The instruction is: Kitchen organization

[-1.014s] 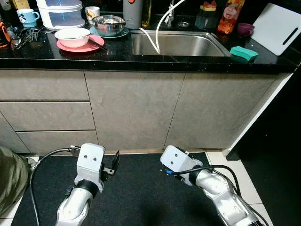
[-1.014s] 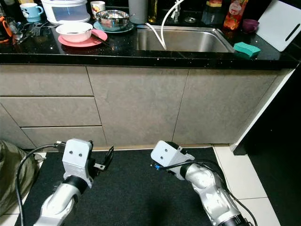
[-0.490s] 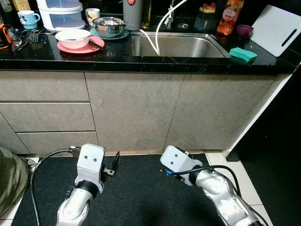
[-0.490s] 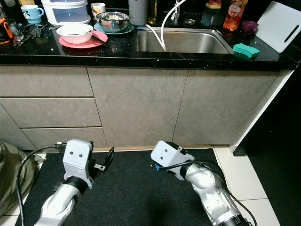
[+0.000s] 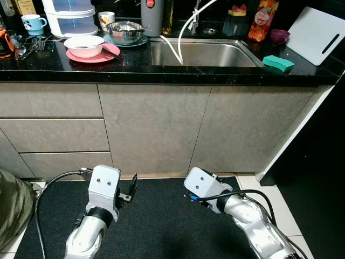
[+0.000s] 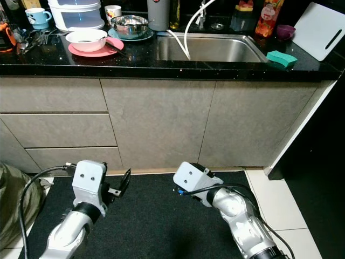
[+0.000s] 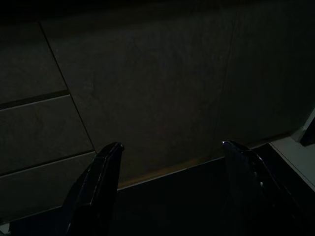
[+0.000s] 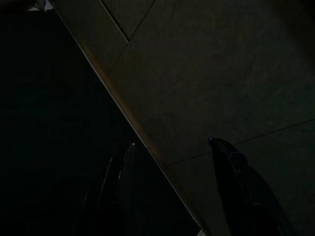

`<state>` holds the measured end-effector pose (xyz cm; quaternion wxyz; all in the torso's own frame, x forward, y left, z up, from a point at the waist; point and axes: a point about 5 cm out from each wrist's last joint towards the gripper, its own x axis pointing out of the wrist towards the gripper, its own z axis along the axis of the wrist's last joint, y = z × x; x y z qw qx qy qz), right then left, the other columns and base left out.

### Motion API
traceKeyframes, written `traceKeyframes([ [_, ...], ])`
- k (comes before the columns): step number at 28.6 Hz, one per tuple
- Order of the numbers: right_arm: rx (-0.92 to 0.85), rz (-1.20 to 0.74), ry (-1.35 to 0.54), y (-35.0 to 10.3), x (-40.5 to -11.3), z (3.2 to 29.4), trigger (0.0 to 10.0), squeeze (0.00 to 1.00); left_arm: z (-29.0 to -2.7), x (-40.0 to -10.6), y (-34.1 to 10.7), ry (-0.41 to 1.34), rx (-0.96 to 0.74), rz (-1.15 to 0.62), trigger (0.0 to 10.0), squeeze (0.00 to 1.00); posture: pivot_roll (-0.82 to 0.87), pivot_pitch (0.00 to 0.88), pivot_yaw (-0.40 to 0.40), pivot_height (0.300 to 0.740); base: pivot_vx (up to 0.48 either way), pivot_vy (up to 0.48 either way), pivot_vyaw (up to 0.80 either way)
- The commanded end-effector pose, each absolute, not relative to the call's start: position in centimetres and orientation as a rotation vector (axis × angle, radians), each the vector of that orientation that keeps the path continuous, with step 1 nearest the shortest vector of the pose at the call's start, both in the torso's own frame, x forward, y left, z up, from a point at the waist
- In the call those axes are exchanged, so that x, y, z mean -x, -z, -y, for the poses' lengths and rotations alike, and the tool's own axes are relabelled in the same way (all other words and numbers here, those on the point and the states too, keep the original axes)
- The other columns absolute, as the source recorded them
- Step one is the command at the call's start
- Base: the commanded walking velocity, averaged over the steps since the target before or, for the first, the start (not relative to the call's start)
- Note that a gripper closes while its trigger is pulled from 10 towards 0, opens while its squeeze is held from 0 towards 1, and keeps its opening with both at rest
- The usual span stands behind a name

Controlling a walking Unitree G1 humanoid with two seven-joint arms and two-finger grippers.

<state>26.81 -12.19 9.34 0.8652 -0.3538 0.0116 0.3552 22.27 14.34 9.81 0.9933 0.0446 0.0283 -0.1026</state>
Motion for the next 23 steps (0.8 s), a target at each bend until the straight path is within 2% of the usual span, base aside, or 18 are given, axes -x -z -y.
traceKeyframes([
  [1,0.741,-0.024,-0.747,-9.1,-26.64,12.16,10.0,0.0,-14.39,-22.08,-9.38,0.211,-0.091,-0.072,10.0,0.0,0.02,0.0,0.008,0.74,0.0,0.0,0.0],
  [23,0.742,-0.023,-0.746,-9.01,-25.92,12.77,10.0,0.0,-13.79,-21.38,-9.29,0.214,-0.078,-0.072,10.0,0.0,0.03,0.0,-0.041,0.74,0.0,0.0,0.0],
])
